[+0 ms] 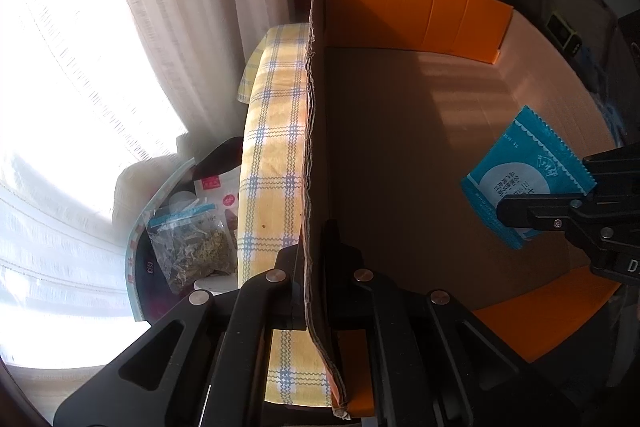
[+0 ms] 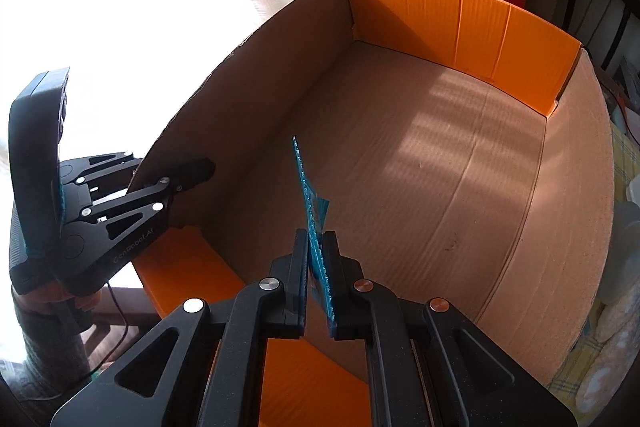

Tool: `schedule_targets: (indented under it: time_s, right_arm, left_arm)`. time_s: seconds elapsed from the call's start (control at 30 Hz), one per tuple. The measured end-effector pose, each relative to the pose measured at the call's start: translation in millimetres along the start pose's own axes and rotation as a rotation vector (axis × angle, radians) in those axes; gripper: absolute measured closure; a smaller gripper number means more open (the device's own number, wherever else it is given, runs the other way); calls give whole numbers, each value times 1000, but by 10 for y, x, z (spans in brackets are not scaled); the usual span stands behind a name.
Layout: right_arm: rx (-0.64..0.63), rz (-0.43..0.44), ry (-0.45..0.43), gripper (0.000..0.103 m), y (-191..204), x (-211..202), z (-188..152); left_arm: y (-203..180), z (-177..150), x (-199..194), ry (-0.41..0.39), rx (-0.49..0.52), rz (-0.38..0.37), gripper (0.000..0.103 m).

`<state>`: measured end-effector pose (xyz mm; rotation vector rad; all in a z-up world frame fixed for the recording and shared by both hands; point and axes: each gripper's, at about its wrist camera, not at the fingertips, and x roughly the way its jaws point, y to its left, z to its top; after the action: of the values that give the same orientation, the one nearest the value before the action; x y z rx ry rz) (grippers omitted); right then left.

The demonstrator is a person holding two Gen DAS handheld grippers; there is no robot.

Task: Organize objects
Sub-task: 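Carry the teal packet into the box and open the right gripper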

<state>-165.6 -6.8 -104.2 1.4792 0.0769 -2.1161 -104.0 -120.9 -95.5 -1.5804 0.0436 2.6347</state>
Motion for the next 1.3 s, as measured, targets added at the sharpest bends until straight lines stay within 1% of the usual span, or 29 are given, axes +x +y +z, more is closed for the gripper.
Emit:
schedule_targets:
  time_s: [0.17,0.33,0.43,0.53,0.63,0.7,0.8,0.93,1.0,1.13,1.3]
  right_arm:
    - [1,45,34,96,83,130,-1]
    - [-8,50,86,96,121,237,-24]
    - [-2,39,109,94,115,254,-18]
    - [-7,4,116,92,111,243,-8]
    - [-8,-17,99,88,90,185,-6]
    - [-10,-55,71,77,65,116,-9]
    - [-9,-116,32,71,2,12,-24]
    - [-4,-167,-3,68,-89,-118,-76]
    - [-6,-188,-26,65,-110,-176,-101]
    - [-18,-219,-65,65,-37,-308,-51]
    - [-27,-255,-114,65,-10,-480,-207]
  left_arm:
    - [-19,-18,37,0,3,0,99]
    - [-27,-25,37,-2,1,0,99]
    - [-29,-28,50,-2,-3,-2,99]
    - [-31,-30,62,-2,-3,-3,99]
    - [-19,-36,74,0,1,-2,99]
    - [-6,-29,87,1,4,-1,99]
    - [-2,-34,89,2,5,0,99]
    - [2,-35,84,2,4,0,98]
    - [6,-34,83,2,5,0,98]
    - [-3,-36,88,3,11,7,98]
    - [9,-46,86,7,12,8,98]
